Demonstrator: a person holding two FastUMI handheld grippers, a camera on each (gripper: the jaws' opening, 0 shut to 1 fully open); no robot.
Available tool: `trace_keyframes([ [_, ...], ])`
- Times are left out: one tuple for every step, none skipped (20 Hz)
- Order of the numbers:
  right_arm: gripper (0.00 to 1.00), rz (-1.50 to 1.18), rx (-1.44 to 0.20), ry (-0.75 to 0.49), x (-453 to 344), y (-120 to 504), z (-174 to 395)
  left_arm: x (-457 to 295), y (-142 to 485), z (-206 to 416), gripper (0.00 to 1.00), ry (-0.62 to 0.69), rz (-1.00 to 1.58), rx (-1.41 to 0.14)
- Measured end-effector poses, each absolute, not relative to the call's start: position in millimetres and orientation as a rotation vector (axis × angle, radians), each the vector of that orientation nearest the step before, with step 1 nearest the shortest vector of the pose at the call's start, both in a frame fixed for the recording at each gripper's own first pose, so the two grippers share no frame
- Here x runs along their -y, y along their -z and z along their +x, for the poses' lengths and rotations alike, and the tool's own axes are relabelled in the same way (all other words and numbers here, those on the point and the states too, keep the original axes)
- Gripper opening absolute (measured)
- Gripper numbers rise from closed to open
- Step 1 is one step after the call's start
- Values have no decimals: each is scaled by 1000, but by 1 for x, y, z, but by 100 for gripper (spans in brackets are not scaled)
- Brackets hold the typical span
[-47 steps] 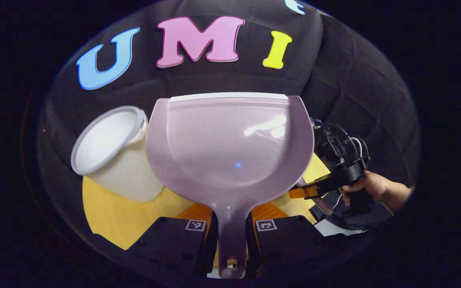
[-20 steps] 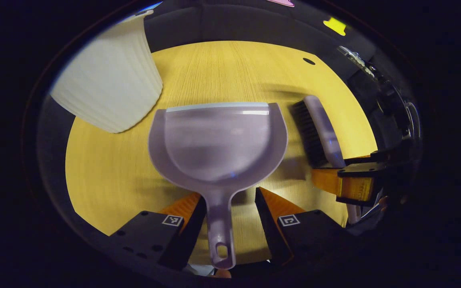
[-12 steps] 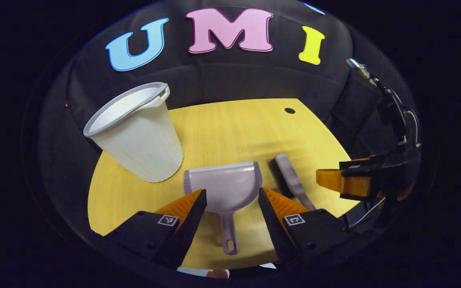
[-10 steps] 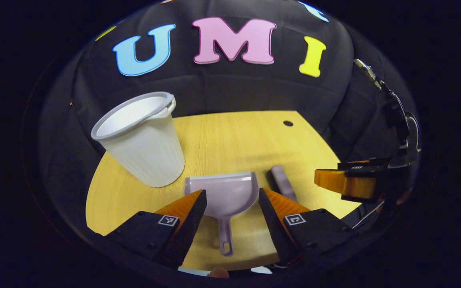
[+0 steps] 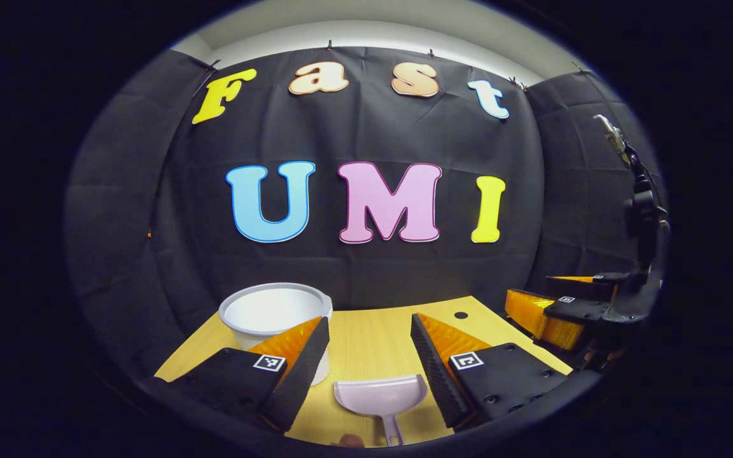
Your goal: Pick up the small broom and dustpan from the desktop, sweep the trash into the dustpan with the broom, and then empty the trash into the garbage bin.
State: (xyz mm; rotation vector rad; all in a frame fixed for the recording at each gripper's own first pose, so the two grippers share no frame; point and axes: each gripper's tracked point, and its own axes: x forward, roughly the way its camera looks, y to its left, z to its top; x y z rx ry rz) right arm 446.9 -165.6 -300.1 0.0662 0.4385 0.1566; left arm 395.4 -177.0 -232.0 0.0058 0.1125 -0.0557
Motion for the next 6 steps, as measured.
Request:
trace_keyframes([
  [95, 69, -425, -156, 166, 298, 446, 172, 230, 390, 76, 54, 4, -104],
  [95, 77, -409, -162, 163, 292, 447, 165, 228, 383, 76, 39, 8, -105],
  [95, 78, -390, -164, 161, 289, 449, 159, 225, 379, 75, 24, 14, -96],
  [95, 70, -371, -164, 158, 282, 447, 155, 220, 373, 76, 22, 20, -87],
  [95, 58, -352, -162, 155, 271, 441, 156, 215, 367, 76, 23, 23, -71],
  [95, 52, -347, -162, 153, 265, 436, 157, 213, 363, 76, 31, 24, -61],
])
